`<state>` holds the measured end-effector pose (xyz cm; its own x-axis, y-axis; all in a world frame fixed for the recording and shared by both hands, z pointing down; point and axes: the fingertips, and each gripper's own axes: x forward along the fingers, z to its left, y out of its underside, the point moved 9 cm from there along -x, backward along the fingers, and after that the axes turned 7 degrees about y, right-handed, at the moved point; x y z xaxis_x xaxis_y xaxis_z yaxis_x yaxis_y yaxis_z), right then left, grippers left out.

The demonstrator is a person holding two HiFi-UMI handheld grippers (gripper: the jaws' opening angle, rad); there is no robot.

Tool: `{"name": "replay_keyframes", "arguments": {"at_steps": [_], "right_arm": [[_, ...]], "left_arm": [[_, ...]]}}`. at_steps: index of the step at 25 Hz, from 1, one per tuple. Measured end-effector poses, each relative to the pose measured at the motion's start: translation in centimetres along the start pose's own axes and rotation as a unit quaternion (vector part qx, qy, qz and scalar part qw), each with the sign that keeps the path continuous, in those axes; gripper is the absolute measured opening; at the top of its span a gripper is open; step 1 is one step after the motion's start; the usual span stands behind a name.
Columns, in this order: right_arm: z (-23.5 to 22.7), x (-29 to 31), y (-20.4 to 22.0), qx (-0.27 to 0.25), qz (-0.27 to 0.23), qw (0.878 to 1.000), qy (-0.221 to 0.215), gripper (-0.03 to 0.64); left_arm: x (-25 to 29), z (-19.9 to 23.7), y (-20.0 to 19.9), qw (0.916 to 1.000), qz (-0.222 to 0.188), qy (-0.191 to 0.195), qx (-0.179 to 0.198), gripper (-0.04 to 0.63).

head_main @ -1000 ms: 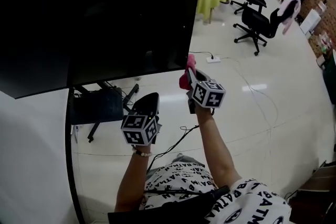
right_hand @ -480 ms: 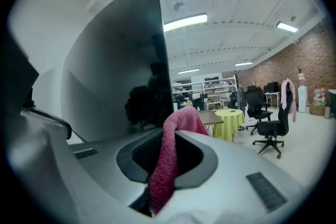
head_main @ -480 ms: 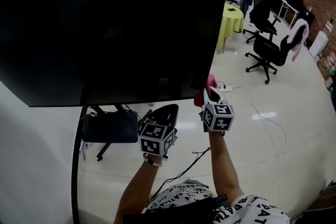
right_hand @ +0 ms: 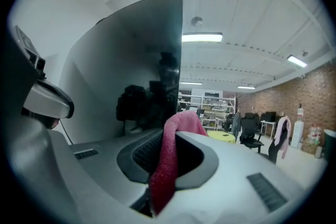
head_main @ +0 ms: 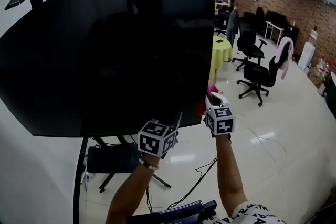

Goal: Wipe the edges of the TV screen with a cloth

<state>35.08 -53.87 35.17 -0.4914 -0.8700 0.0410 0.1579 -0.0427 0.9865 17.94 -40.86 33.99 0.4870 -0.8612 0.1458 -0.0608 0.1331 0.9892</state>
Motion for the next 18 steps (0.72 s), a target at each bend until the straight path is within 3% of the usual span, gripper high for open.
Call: {"name": "replay_keyframes", "arguments": {"at_steps": [10, 14, 18], "right_arm": [[-2.3, -1.5, -16.6, -0.083, -0.089, 0.992, 0.036, 0.055], [-1.7, -2.9, -23.6, -0.127, -0.133, 0.981, 0.062, 0.055], [-1.9, -3.5, -28.0, -0.141, -0.163, 0.973, 0.077, 0.055]], "left_arm": [[-1.4, 0.1, -10.9, 0.9971, -0.036, 0.015, 0.065, -0.006], [-3.1, 0.5, -15.4, 0.995, -0.071, 0.002, 0.071, -0.006], [-4.1, 0.2, -18.9, 0.9926, -0.101, -0.007, 0.068, -0.006]]}}
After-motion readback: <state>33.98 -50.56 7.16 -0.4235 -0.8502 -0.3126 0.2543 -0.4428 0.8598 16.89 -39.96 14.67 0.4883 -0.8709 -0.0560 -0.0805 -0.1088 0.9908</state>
